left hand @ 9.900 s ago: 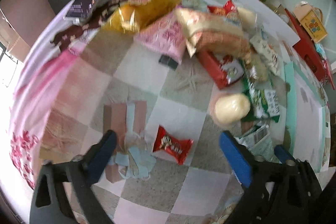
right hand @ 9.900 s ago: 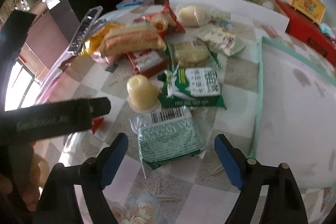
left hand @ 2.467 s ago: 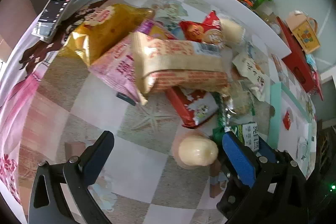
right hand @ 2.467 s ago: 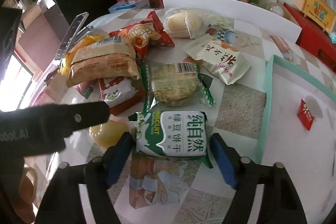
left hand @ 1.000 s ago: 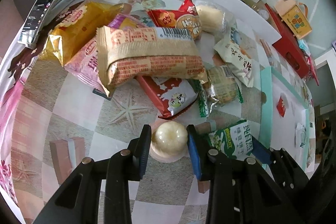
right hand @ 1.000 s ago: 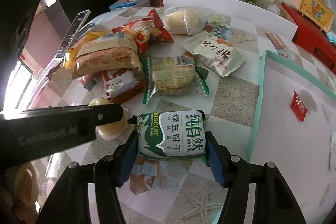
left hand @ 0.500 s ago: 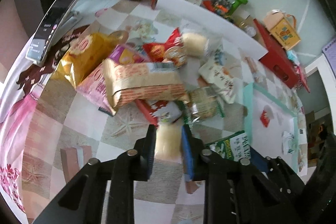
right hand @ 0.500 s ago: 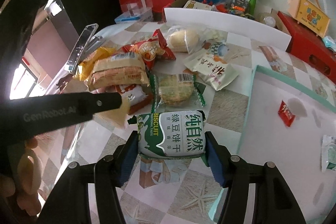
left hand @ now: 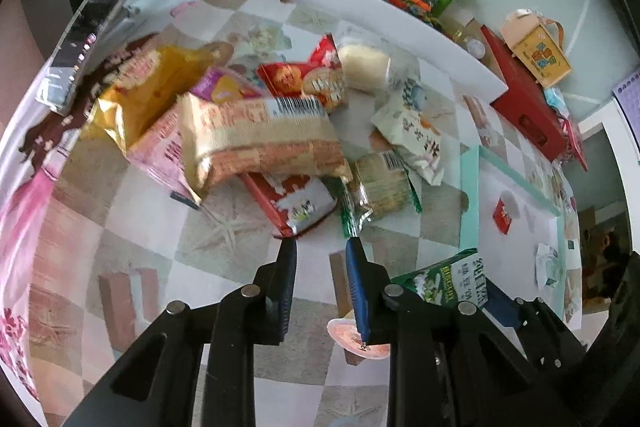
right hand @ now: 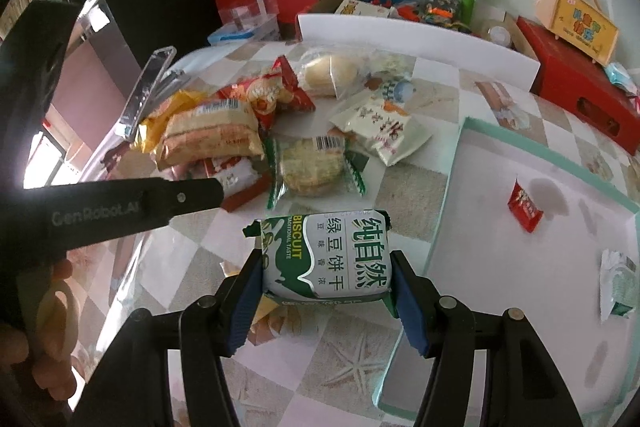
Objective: Organize snacks
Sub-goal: 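Lift the biscuit pack with the right tool while the left tool carries the cake over the tray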
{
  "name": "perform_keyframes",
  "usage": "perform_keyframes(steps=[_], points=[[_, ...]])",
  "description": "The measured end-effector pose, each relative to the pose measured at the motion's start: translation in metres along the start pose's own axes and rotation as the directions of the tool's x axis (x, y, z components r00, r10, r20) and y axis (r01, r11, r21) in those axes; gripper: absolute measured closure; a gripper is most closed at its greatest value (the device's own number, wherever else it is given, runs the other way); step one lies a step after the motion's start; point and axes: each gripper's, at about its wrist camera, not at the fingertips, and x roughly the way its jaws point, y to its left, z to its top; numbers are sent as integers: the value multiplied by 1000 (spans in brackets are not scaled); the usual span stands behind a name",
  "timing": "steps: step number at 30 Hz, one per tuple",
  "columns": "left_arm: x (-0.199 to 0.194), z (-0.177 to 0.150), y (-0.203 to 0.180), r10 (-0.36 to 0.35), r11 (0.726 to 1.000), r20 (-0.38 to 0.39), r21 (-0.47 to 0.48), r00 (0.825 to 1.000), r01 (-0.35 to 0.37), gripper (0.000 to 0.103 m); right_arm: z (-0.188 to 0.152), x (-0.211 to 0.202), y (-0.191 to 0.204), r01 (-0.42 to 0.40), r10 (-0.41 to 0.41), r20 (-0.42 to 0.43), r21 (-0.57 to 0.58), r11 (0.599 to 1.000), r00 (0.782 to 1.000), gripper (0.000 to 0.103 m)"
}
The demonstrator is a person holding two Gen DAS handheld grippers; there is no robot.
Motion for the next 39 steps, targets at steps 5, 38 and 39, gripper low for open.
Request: perform_keyframes(steps=[5, 38, 39], points=[[4, -4, -5, -21, 1000, -25, 7, 999, 21, 72, -6, -8, -2, 7, -7, 8, 0, 1000, 1000, 39], [25, -48, -20, -63, 996, -123, 60, 990, 71, 49, -50, -48, -38, 45, -49, 34, 125, 991, 998, 39], [26, -48, -20, -59, 996, -127, 64, 990, 68, 49, -50, -48, -38, 44, -49, 34, 125, 991, 998, 39]])
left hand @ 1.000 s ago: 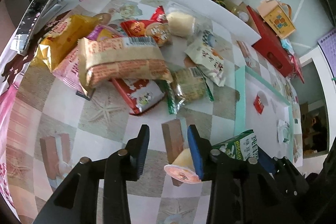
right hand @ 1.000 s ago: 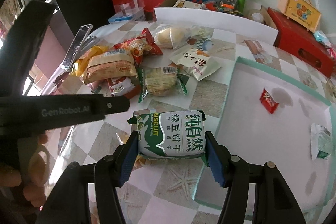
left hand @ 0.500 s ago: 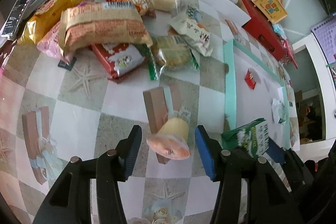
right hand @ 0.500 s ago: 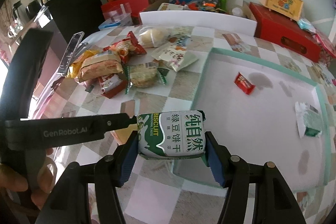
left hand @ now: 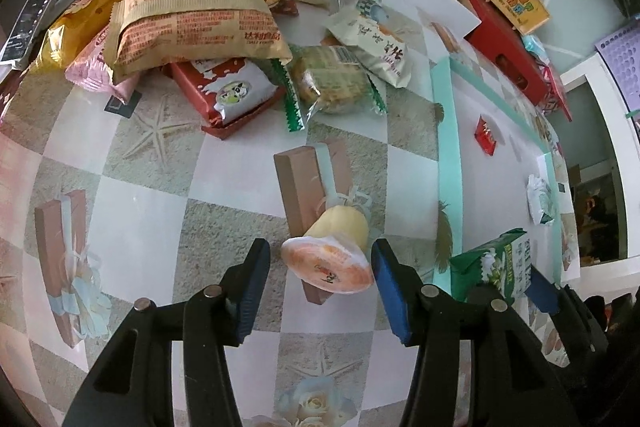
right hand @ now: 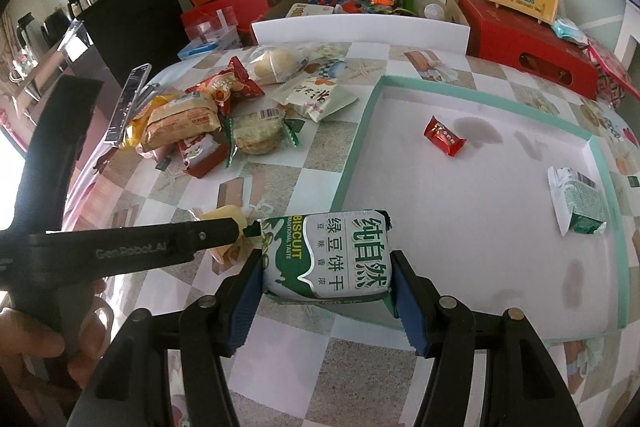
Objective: Organize snacks
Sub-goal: 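Lift the biscuit pack with the right tool while the left tool carries the cake over the tray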
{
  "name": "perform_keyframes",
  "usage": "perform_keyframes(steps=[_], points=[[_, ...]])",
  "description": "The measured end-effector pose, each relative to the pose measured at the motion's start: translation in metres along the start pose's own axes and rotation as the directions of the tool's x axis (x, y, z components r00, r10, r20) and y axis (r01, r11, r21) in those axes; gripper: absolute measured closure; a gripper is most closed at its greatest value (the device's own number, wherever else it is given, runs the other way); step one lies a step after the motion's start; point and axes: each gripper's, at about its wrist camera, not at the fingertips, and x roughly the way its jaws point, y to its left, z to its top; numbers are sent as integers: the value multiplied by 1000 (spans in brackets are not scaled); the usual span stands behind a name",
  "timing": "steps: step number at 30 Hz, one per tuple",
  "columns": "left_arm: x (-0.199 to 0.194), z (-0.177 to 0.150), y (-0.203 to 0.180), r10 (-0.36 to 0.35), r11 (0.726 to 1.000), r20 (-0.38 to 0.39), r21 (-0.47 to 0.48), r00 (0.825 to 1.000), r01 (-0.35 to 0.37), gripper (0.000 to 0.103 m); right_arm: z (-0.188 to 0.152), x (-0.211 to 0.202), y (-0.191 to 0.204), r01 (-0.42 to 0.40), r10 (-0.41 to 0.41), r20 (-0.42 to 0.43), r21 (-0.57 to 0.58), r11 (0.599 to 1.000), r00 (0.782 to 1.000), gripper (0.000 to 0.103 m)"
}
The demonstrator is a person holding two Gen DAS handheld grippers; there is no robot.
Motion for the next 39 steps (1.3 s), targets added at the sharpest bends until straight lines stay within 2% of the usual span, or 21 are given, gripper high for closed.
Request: perform_keyframes(steps=[3, 6, 17, 28, 33, 39], points=[[0, 0, -3, 2, 1000, 1, 18, 1000, -2, 51, 0, 1, 0, 1, -1, -3, 3, 1000, 1000, 39], [-2, 0, -8, 8, 999, 9, 34, 1000, -8, 57, 0, 1, -1, 1, -1, -5, 6, 1000, 1000, 39], [-10, 2, -5, 5, 1000, 33, 25, 999, -6, 58, 2, 0, -2, -6, 6, -1, 9, 1000, 1000, 39], [-29, 7, -7, -3, 1000, 103, 29, 995, 0, 58, 6, -6, -11, -5, 4, 23, 36, 999, 1000, 39], [-39, 11, -26, -37, 997, 159, 73, 987, 25, 58, 10, -12, -43, 65, -69, 35, 123, 990, 997, 39], [-39, 11, -63, -87, 985, 195, 166, 977, 55, 58, 9, -16, -92, 175, -183, 2, 266, 948, 983, 39]])
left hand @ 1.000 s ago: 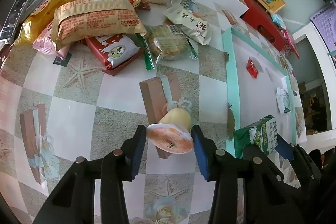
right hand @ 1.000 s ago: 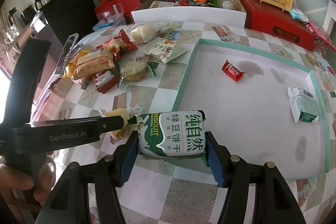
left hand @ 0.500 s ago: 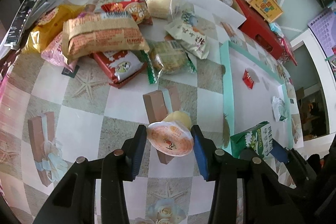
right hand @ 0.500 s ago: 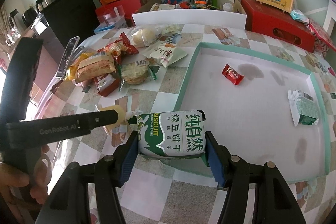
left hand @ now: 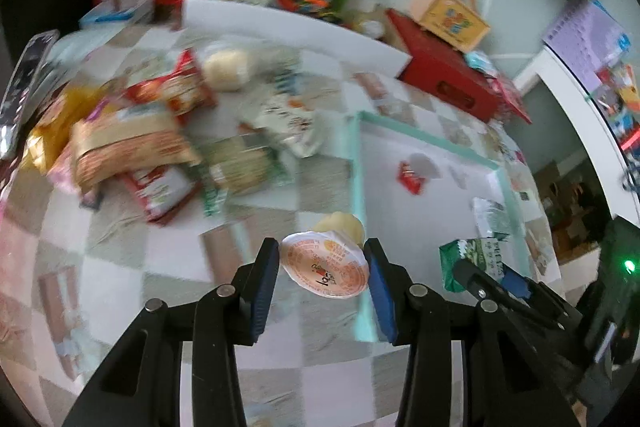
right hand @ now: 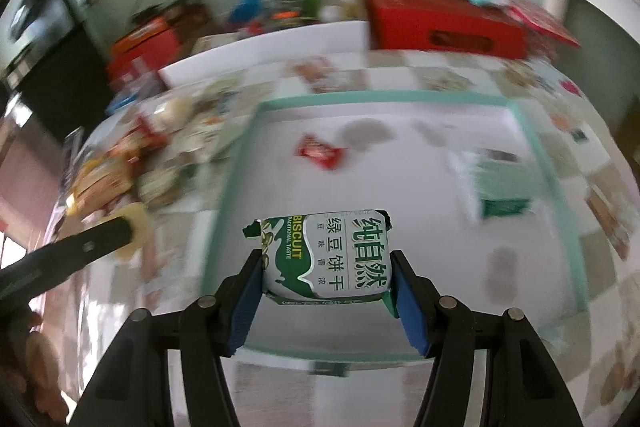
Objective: Organize snacks
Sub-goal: 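Lift the biscuit pack with the right tool while the left tool carries the cake over the tray, then lower and release the biscuit pack with the right tool while the left tool releases the cake in the tray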
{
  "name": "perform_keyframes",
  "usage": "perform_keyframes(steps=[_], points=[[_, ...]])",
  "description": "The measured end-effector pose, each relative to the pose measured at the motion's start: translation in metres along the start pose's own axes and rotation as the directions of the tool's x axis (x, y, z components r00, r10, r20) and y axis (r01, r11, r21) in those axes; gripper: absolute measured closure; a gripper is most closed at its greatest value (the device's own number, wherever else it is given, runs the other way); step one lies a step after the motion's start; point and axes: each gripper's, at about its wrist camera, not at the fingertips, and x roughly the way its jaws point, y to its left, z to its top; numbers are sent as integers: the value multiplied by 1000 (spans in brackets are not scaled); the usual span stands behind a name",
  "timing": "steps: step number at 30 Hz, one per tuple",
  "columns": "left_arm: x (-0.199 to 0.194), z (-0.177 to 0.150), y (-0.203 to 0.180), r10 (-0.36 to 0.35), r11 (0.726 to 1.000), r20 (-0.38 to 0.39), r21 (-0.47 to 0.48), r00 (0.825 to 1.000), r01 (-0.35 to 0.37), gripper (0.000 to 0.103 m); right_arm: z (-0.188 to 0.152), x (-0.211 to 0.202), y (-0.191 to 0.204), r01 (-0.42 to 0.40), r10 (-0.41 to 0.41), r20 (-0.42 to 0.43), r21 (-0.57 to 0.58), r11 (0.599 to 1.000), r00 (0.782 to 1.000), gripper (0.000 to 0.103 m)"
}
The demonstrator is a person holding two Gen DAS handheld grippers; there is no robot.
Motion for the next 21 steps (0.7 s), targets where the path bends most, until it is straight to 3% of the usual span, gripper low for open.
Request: perform_keyframes(steps=[6, 12, 21], points=[[10, -1, -38, -40, 992, -1, 116, 999, 39, 58, 3, 1, -50, 92, -90, -16, 148, 985, 996, 39], [30, -8, -66, -49, 980, -34, 191, 998, 54, 58, 2, 0, -77, 129, -126, -29, 233, 964, 992, 39], [53, -21, -89, -44, 963, -74, 263, 996, 62, 58, 0, 5, -80, 132, -125, -45, 239, 962, 991, 37]])
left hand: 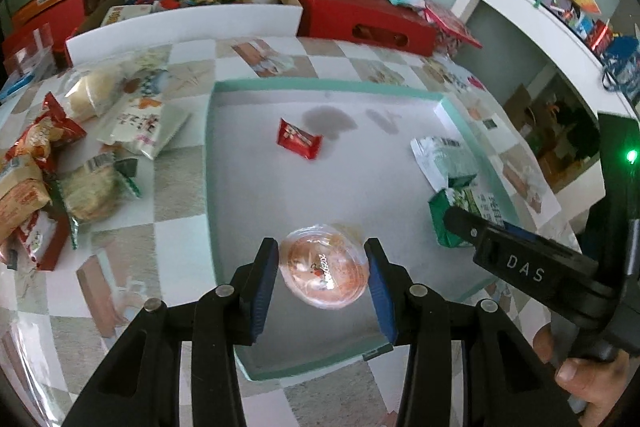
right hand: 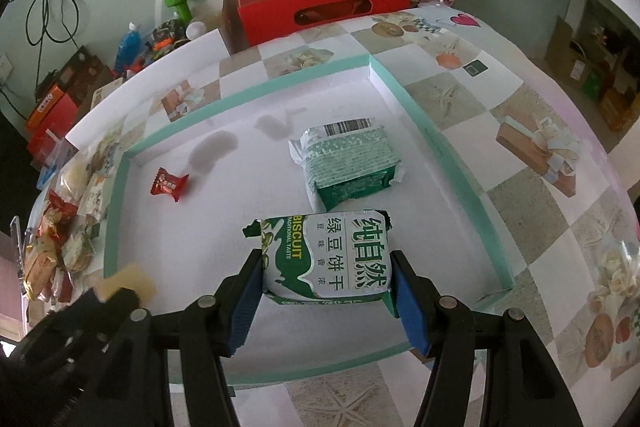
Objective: Organize snacks
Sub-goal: 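Lower and release the biscuit pack with the right tool while the left tool releases the cake in the tray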
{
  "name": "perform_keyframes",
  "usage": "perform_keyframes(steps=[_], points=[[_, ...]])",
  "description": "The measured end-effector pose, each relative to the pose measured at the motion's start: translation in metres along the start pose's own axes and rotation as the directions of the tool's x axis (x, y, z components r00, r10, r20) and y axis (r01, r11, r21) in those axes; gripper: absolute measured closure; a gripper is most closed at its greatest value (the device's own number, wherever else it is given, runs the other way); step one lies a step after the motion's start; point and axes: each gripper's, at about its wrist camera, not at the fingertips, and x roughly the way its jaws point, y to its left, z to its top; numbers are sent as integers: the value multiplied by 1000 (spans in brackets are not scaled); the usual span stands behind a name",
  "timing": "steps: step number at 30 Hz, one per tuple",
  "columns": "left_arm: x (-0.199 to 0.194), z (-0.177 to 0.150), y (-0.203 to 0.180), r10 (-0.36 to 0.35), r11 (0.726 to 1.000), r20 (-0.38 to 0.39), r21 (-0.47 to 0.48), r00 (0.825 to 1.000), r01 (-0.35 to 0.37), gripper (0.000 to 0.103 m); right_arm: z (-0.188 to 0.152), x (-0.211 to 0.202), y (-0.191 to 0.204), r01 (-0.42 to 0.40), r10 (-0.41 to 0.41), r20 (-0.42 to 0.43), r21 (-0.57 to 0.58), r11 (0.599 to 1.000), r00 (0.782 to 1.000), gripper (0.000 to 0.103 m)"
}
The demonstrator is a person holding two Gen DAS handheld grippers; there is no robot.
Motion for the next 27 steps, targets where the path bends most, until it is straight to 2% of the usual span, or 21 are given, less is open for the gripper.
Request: perform_keyframes(steps=[2, 4, 11, 13, 14, 15, 19, 27], points=[[-1, -1, -3, -14, 1000, 0, 8, 1000, 14, 54, 0, 0, 0, -1, 1, 0, -1, 1000, 1000, 37], [-2, -1, -5, -7, 1000, 6, 17, 1000, 7, 43, 0, 0, 1, 4, -4, 4, -2, 1000, 1000, 37], [-8, 1, 0, -2, 1000, 24, -5, 1000, 2, 41, 1, 1, 3, -7, 7, -3, -6, 1000, 1000, 35], [-10, 2, 4, 9, 1000, 34, -20, 999, -9, 26, 1, 4, 2, -9, 9, -12, -2, 1000, 1000, 28], [-12, 3, 6, 19, 999, 42, -29, 999, -18, 23, 1, 4, 2, -11, 11, -15, 1, 1000, 1000, 24], [-14, 4, 9, 32, 999, 52, -38, 998, -30, 22, 1, 5, 2, -13, 13, -18, 5, 1000, 1000, 21], [-19, 7, 21, 64, 996, 72, -72, 995, -59, 21, 0, 7, 2, -17, 17, -23, 4, 1000, 1000, 20], [-18, 7, 48, 99, 983, 61, -159, 993, -88, 19, -2, 8, 8, -35, 35, -22, -21, 999, 999, 19]])
